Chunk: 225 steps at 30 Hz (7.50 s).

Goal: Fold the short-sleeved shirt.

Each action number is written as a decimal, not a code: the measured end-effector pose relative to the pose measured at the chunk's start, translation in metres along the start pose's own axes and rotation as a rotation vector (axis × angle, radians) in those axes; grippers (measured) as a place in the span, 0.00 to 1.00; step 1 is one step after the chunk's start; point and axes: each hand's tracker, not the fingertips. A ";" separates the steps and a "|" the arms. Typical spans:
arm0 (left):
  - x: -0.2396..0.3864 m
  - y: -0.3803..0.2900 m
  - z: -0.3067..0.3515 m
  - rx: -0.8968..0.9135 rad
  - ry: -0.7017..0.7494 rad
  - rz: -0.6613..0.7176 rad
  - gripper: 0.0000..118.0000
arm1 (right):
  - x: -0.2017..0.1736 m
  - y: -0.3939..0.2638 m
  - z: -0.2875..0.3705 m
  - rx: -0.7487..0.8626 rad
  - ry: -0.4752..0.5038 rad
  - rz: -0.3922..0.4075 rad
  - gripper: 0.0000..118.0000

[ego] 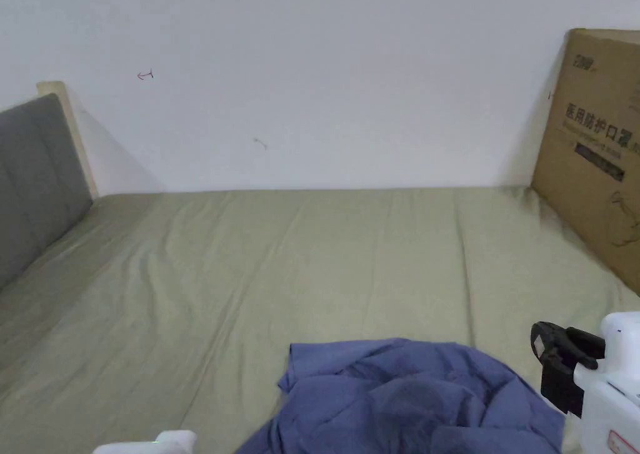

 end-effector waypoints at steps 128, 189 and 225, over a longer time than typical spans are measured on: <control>-0.007 -0.056 0.143 0.353 -0.083 0.095 0.91 | 0.059 -0.093 0.013 -0.593 0.003 -0.310 0.93; -0.035 0.263 -0.085 0.257 -0.086 -0.214 0.00 | 0.090 -0.027 -0.165 -0.185 -0.012 -0.155 0.00; -0.064 0.164 0.199 0.702 -0.079 -0.102 0.00 | 0.154 0.102 -0.162 -0.274 -0.011 -0.187 0.00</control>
